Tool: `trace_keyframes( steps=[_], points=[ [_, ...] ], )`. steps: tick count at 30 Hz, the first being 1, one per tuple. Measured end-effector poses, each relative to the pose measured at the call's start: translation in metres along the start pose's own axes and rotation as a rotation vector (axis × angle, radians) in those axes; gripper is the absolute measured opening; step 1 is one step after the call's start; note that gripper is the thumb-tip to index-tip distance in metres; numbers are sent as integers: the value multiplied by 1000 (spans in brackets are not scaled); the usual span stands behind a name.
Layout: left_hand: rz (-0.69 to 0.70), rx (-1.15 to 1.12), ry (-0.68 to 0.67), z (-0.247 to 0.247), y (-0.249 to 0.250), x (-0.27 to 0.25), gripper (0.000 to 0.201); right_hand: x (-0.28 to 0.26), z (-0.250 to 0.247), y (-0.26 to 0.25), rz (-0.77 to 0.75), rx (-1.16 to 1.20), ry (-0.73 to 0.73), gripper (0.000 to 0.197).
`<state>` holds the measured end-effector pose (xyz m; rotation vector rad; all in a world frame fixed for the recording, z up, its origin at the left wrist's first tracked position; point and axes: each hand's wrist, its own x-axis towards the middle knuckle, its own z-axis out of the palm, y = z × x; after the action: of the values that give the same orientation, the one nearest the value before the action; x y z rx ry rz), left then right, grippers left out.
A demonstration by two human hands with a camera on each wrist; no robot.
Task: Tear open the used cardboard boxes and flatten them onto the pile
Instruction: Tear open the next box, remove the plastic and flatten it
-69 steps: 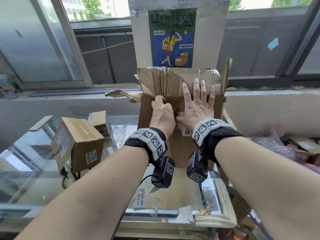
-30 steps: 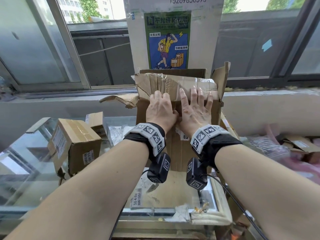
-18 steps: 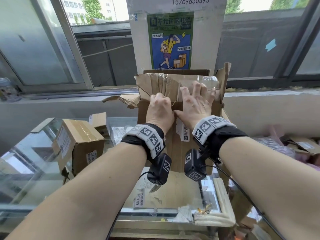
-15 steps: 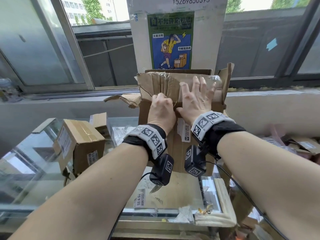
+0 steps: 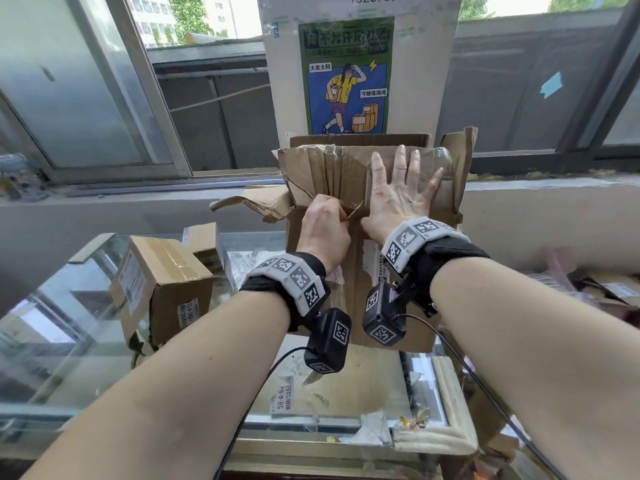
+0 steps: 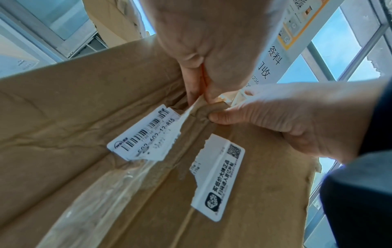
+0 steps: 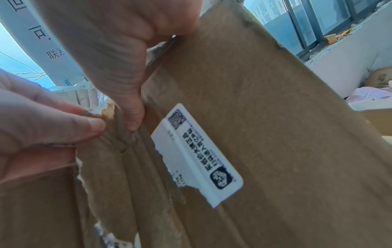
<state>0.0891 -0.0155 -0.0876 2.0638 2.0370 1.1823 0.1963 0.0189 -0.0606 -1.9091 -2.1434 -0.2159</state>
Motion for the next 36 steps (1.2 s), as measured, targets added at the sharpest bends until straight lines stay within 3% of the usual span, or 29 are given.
trace_keyframes(
  steps=[12,15,21,25,28,31,36],
  points=[
    [12,-118,-42,-12,-10,-2,7,-7,-7,-1,-19,28,-15,94],
    [-20,-62,-71,-9,-4,-2,3,-11,-9,-1,-40,17,-20,93],
    [22,113,52,-10,9,4,26,-14,-11,5,-56,51,1,86],
    [126,170,33,-11,13,11,18,-12,-9,6,-62,48,21,88],
    [128,180,13,-10,15,13,14,-10,-13,5,-76,61,30,88],
    [46,143,-63,-12,19,14,16,-4,-21,4,-113,90,17,94],
    [-8,95,-136,-19,24,10,14,13,-41,4,-156,133,-94,122]
  ],
)
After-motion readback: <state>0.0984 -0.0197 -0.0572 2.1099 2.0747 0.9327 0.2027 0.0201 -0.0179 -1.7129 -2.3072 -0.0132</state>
